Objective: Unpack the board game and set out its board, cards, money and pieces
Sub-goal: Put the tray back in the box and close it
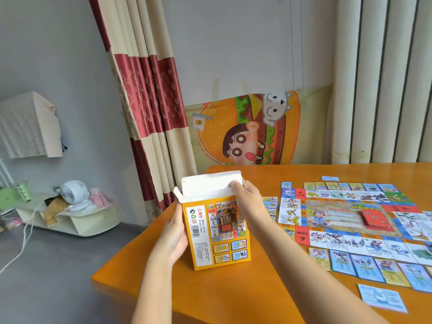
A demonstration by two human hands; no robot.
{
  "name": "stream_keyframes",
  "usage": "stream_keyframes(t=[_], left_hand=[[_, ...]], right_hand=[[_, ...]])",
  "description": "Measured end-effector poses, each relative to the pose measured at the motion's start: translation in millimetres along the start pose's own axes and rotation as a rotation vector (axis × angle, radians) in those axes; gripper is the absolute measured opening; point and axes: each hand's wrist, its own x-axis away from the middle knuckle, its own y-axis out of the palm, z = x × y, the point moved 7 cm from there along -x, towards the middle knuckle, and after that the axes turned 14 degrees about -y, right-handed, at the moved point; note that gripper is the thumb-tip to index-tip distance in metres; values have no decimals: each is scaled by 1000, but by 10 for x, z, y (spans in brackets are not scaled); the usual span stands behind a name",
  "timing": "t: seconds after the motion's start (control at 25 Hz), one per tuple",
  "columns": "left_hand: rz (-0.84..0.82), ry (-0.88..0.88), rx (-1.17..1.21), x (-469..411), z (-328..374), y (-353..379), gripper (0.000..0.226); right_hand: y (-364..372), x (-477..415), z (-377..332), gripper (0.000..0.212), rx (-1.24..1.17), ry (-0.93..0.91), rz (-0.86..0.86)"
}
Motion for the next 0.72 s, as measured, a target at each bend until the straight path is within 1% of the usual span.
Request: stream_keyframes(t=[0.08,0.2,0.28,0.36,0.44,0.48,0.56,0.64,0.72], left_hand=[[60,16,31,25,115,4,58],[40,16,73,30,173,-15,47],[27,-1,84,23,179,-26,39],[37,-20,69,6,215,-37,23],[61,-35,48,-14,251,-61,13],[69,-34,45,-23,268,-74,12],[86,1,59,-31,297,-88,11],[111,87,56,-18,353,-97,19],[112,183,10,19,421,-79,27]], right_hand=[[28,-11,2,16,-8,31,-53],[40,-69,24,12,8,60,-118],[62,-95,20,14,13,45,-164],[55,-129,26,17,21,12,-177],[36,-130,52,16,-14,0,-145],[22,-121,69,16,-43,1,-112],[-24,-91,94,22,-87,-19,-13],[-77,-60,54,27,-72,-152,95],[-81,-9,-30,21,-65,-336,121]])
